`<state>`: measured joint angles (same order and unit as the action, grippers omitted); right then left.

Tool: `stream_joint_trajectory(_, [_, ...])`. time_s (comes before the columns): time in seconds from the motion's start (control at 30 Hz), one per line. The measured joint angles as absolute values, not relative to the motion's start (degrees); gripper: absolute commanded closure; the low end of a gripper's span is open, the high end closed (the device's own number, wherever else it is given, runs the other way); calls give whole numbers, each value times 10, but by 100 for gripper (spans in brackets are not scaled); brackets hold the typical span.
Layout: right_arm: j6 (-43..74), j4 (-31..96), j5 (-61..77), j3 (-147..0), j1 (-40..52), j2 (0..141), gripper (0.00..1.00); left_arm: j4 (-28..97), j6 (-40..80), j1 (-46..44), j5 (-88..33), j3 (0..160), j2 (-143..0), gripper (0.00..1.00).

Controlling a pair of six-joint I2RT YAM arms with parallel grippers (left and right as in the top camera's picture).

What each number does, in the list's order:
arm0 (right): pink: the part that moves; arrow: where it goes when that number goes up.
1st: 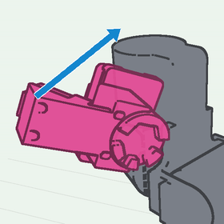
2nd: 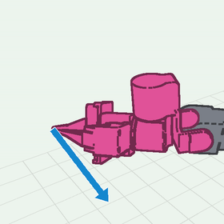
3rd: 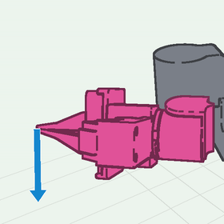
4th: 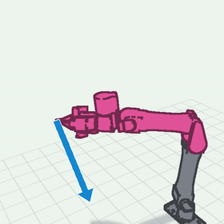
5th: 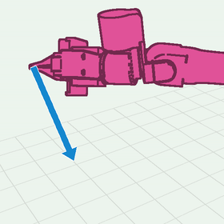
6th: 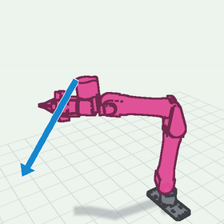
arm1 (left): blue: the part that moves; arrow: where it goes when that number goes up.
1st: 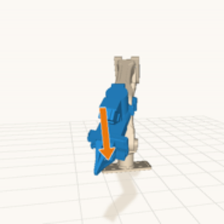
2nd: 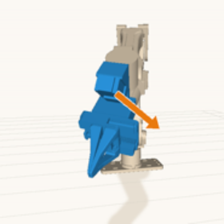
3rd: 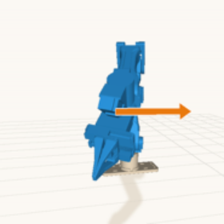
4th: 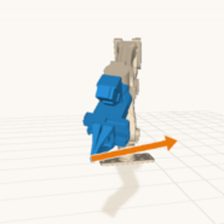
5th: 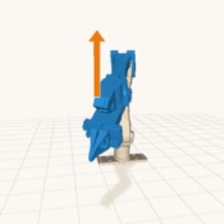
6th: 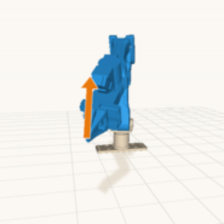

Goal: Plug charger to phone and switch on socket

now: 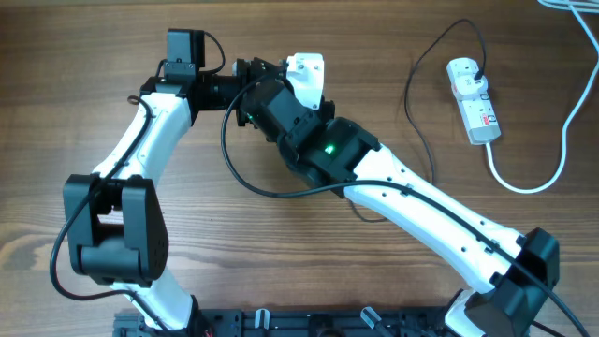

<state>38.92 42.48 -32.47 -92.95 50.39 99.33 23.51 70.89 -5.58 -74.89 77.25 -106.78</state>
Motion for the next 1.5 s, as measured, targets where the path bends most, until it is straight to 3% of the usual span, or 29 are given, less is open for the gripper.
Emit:
stream_joint_trajectory(0.2, [388, 421, -326, -929, 504, 993, 96, 235, 709, -56, -750, 773, -1068, 36])
stream_joint_trajectory(0.5, [397, 419, -329, -929, 505, 993, 96, 235, 711, -56, -750, 773, -1068, 28])
stream_joint_trajectory(0.6, [447, 415, -329, -929, 504, 993, 95, 234, 713, -56, -749, 773, -1068, 15])
stream_joint_trajectory(0.73, [553, 411, -363, -929, 504, 993, 95, 216, 714, -55, -733, 773, -1065, 13])
stream_joint_trajectory(0.97, [865, 418, -374, -929, 504, 993, 91, 215, 714, -51, -718, 773, -1065, 16])
stream_joint_trajectory(1.07, [984, 426, -310, -929, 503, 993, 93, 215, 714, -51, -719, 773, -1064, 22])
stream_joint_trajectory(1.1, [1031, 433, -299, -929, 503, 993, 93, 215, 715, -51, -719, 773, -1064, 29])
stream_joint_trajectory(1.2, [1129, 441, -291, -929, 503, 993, 96, 215, 722, -51, -734, 773, -1064, 32])
stream_joint_trajectory(1.43, [1170, 440, -352, -929, 503, 993, 96, 215, 726, -51, -740, 773, -1064, 42])
stream_joint_trajectory(1.5, [1172, 440, -359, -929, 503, 993, 96, 215, 726, -51, -740, 773, -1064, 49])
